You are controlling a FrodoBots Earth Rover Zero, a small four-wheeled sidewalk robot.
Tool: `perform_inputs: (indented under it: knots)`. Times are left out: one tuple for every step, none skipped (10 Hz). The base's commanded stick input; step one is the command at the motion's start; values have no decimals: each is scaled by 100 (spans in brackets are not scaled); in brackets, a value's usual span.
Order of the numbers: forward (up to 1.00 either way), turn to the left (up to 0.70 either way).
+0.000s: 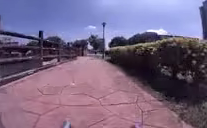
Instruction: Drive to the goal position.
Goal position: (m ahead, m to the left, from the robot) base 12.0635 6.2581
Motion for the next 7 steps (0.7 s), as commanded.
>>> perform_inputs:
  knots:
    - [70,0]
    - [70,0]
    - [70,0]
    - [70,0]
    - [70,0]
    - [70,0]
    - [70,0]
